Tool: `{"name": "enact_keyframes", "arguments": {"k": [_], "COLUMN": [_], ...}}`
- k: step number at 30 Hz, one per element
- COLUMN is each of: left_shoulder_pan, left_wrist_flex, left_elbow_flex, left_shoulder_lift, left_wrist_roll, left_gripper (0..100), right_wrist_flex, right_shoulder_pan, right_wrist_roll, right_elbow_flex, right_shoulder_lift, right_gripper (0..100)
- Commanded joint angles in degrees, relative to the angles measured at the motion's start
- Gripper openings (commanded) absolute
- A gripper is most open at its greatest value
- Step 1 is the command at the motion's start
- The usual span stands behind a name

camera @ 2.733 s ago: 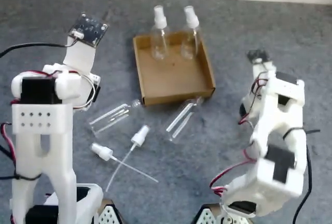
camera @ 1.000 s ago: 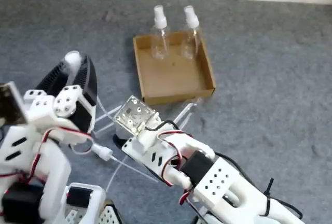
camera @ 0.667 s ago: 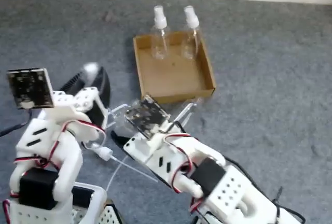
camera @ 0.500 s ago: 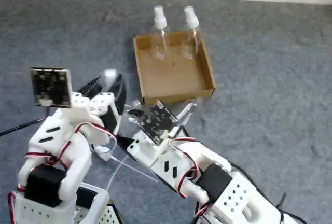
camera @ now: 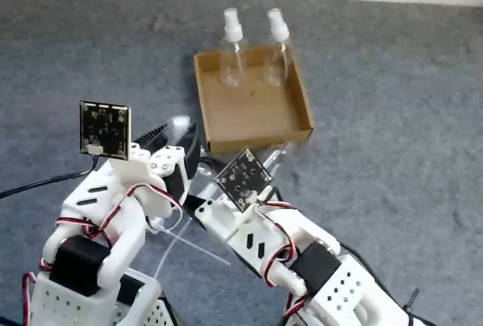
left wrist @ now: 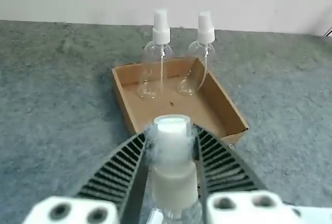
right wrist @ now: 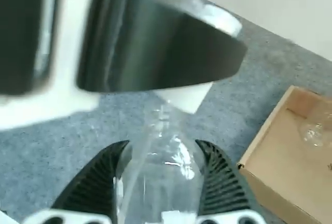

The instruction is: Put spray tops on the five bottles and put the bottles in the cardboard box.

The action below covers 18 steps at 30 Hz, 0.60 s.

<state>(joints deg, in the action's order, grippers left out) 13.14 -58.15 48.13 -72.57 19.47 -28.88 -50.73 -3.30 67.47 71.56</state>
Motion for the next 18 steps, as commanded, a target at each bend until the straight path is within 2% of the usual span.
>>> {"name": "enact_keyframes", "arguments": {"k": [1,6,13,18], "left_shoulder_pan": [0.4,0.5,3.8,3.7], "left_wrist_flex": [-1.6,-1.9,-1.9,-1.9], "left_elbow_flex": [0.6,2.2,2.9,2.9], "left_shoulder_lift": [0.4,0.4,0.4,0.8], "left_wrist_roll": [-0.2,-0.1,-0.3,-0.3], "left_gripper": [0,0,0,0], "right_wrist_flex": [2.2,6.4,8.5,8.2], "right_shoulder_pan": [2.9,7.3,6.9,7.2], "right_wrist_roll": [0.7,5.0,5.3,4.9], "right_elbow_flex": [-1.1,-1.0,-3.1,-4.7], "right_shoulder_lift": [2.2,1.5,-7.9,-6.5], "right_gripper": [0.3,0.3,0.3,0.3]}}
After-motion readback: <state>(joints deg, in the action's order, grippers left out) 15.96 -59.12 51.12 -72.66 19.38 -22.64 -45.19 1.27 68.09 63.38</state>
